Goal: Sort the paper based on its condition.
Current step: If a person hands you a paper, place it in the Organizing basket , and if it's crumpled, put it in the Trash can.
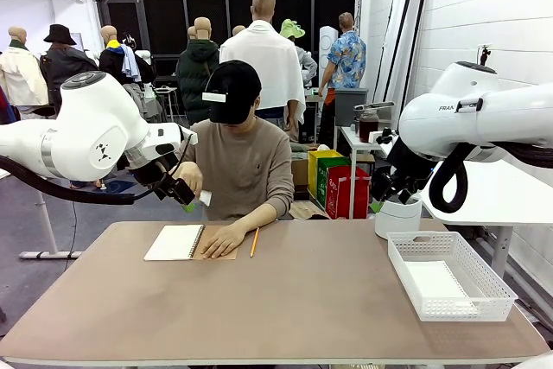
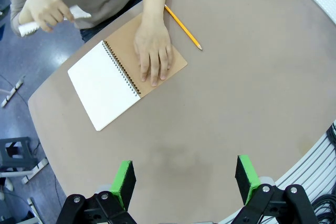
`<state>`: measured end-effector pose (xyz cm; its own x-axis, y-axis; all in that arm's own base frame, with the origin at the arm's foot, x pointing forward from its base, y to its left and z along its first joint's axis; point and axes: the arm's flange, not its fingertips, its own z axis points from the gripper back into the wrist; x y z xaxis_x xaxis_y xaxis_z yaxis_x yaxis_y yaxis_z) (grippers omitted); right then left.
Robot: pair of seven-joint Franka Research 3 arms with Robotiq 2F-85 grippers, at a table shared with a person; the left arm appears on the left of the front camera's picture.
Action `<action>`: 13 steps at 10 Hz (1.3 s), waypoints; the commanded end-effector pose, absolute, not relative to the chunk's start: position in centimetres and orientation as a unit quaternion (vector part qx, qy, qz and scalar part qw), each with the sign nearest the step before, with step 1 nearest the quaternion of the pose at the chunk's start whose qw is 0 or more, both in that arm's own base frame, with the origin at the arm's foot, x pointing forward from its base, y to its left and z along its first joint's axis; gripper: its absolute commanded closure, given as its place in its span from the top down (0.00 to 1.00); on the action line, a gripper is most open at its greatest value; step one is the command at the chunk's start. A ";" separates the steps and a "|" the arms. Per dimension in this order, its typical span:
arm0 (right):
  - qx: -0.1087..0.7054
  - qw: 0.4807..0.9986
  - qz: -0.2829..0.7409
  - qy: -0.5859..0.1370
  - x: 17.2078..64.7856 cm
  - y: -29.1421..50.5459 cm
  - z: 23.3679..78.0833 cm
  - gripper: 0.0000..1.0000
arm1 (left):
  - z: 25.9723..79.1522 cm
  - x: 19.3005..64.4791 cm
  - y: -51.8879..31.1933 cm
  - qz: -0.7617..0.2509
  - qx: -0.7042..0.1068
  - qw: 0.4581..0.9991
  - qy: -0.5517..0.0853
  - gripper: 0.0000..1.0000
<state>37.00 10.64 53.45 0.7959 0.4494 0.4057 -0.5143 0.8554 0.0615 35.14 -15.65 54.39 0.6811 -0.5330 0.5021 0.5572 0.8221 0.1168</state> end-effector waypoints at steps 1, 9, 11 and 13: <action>0.085 0.944 0.256 -0.189 37.0 10.7 53.6 1.00 | 54.4 35.2 -15.5 -0.299 -0.019 0.916 -0.267 1.00; 0.085 0.944 0.256 -0.189 37.0 10.7 53.6 1.00 | 54.4 35.2 -15.5 -0.299 -0.019 0.916 -0.267 1.00; 0.085 0.944 0.256 -0.189 37.0 10.7 53.6 1.00 | 54.4 35.2 -15.5 -0.299 -0.019 0.916 -0.267 1.00; 0.085 0.944 0.256 -0.189 37.0 10.7 53.6 1.00 | 54.4 35.2 -15.5 -0.299 -0.019 0.916 -0.267 1.00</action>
